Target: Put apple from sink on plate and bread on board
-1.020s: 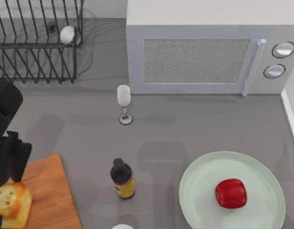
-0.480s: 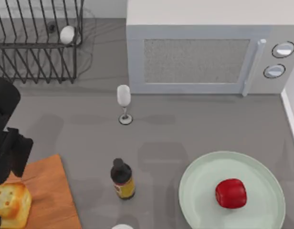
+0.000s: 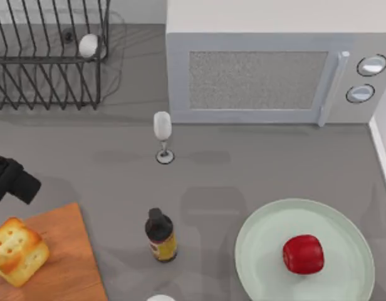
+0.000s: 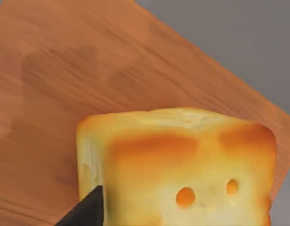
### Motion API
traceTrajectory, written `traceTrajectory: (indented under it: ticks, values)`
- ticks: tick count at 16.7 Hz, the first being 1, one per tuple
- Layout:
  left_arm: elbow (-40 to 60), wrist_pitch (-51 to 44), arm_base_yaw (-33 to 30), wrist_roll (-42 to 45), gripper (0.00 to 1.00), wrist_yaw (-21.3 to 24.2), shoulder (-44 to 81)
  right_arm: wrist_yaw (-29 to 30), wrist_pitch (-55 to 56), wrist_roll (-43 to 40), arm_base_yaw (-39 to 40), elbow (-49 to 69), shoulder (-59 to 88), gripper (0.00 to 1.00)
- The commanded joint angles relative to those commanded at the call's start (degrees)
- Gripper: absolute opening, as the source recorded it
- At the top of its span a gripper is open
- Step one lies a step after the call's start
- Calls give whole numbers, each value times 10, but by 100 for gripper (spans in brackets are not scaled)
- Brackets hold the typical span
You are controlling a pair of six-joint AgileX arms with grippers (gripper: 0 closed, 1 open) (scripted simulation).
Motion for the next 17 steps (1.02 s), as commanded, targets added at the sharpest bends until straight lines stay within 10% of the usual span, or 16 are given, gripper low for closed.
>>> traceTrajectory:
  ticks: [9, 17]
  values:
    - [-239, 276, 59, 504, 100, 13, -416, 0, 0, 0, 0, 0, 0, 100]
    - [-310, 395, 82, 638, 100, 16, -553, 0, 0, 0, 0, 0, 0, 100]
